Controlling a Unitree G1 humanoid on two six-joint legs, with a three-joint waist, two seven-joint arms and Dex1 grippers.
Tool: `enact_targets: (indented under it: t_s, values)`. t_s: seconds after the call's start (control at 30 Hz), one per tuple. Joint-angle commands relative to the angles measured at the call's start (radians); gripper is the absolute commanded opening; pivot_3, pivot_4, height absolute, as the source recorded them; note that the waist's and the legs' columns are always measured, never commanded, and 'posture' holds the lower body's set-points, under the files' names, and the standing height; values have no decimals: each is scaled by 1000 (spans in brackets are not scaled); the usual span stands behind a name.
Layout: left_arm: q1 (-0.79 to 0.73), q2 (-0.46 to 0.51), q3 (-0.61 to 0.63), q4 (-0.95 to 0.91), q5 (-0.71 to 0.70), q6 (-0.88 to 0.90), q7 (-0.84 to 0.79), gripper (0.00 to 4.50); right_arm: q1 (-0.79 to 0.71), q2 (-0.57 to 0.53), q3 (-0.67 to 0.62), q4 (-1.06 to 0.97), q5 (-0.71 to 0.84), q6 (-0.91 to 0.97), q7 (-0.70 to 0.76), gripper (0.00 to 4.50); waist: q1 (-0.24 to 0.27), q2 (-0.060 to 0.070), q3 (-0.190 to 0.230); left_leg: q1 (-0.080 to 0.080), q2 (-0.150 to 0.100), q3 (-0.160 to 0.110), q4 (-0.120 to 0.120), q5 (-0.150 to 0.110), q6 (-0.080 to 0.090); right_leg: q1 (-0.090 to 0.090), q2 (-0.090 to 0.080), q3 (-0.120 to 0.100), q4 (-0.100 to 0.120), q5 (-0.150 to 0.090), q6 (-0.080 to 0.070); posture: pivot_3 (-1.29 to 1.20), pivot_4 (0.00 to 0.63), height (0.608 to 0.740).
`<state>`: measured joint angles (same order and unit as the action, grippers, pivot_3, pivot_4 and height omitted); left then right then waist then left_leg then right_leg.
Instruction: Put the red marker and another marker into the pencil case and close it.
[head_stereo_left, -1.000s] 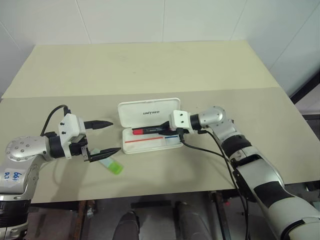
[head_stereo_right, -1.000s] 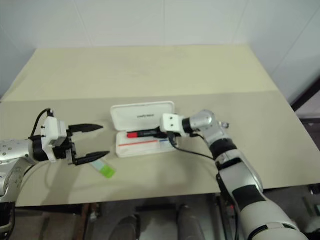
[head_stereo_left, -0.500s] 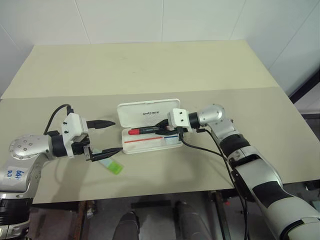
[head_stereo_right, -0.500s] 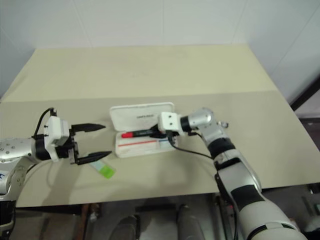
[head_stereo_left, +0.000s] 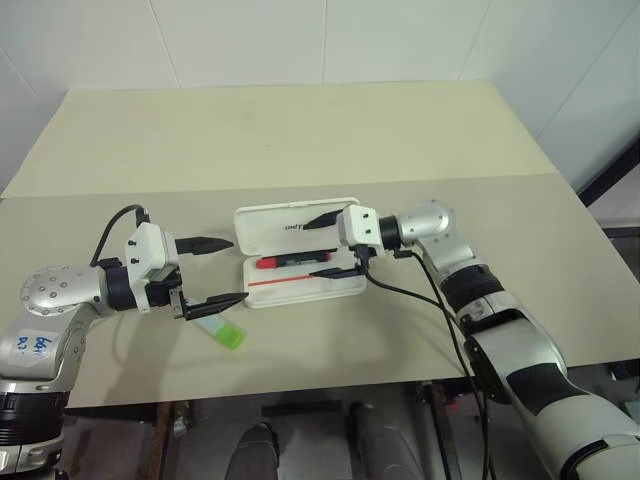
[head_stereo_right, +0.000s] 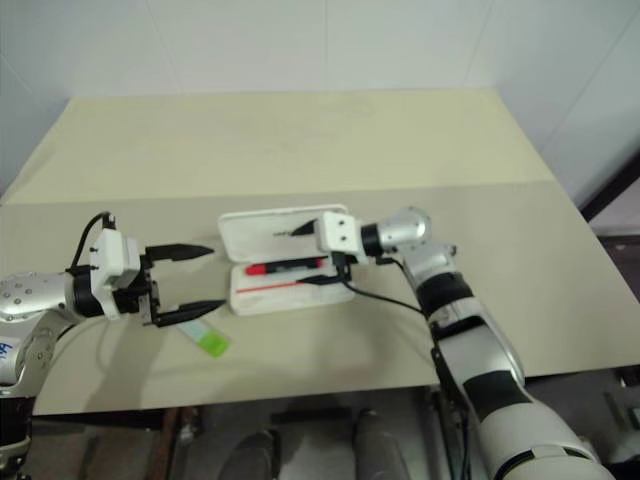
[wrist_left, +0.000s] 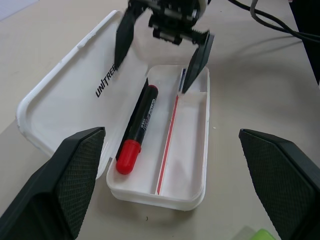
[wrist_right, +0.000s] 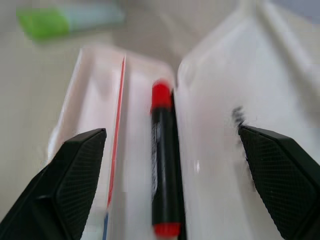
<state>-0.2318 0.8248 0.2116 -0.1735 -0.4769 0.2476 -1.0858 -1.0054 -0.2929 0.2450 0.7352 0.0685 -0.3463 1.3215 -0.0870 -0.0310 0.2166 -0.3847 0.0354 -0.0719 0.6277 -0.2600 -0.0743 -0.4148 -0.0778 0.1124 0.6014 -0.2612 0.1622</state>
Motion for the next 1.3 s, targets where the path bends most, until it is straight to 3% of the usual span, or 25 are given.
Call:
enact_targets:
  t_s: [0.03, 0.1, 0.2, 0.3, 0.63, 0.83, 1.1, 1.3]
  values:
    - [-9, -3, 8, -3, -9, -15, -4, 4500, 43, -17, -34, -176, 92, 145, 36, 4479, 1, 0, 0, 0, 0, 0, 0, 0, 0, 0, 0, 0, 0, 0, 0, 0, 150, 740]
    - [-8, -3, 8, -4, -9, -15, -4, 4500, 64, -26, -34, -237, 103, 190, 32, 4479, 1, 0, 0, 0, 0, 0, 0, 0, 0, 0, 0, 0, 0, 0, 0, 0, 150, 740]
    - [34, 10, 23, -27, -19, -11, -21, 4500, 209, -99, -85, -575, 221, 395, -10, 4479, 7, 0, 0, 0, 0, 0, 0, 0, 0, 0, 0, 0, 0, -1, 0, 0, 150, 740]
    - [57, 30, 45, -27, -21, -13, -42, 4500, 303, -164, -133, -766, 292, 531, -61, 4479, 10, 0, 0, -1, 0, -1, 0, -1, -1, 0, 0, 0, -1, -2, 0, 0, 150, 740]
    - [45, 161, 45, 98, -2, -102, -266, 4500, 538, -344, -296, -1041, 398, 724, -202, 4479, 5, 0, 0, -1, 0, 1, 0, -1, -1, 0, 0, 0, -6, -7, -9, 0, 150, 740]
    - [-127, 214, -104, 338, 74, -289, -514, 4500, 597, -368, -339, -1082, 395, 728, -283, 4479, 13, 0, 0, -1, 0, 1, 1, -1, -1, 1, 0, 1, -9, -10, -15, 0, 150, 740]
    - [-355, 239, -417, 563, 66, -494, -529, 4500, 654, -371, -367, -1152, 406, 749, -366, 4479, 21, -1, 0, -2, 0, 1, 1, -2, 0, 0, 0, 0, -8, -4, -3, 0, 150, 740]
    - [-435, 325, -644, 552, -71, -543, -529, 4500, 707, -399, -408, -1211, 422, 775, -412, 4479, 28, -1, 0, -3, 0, 1, 0, -2, 0, 0, 0, 0, -8, -4, -3, 0, 150, 740]
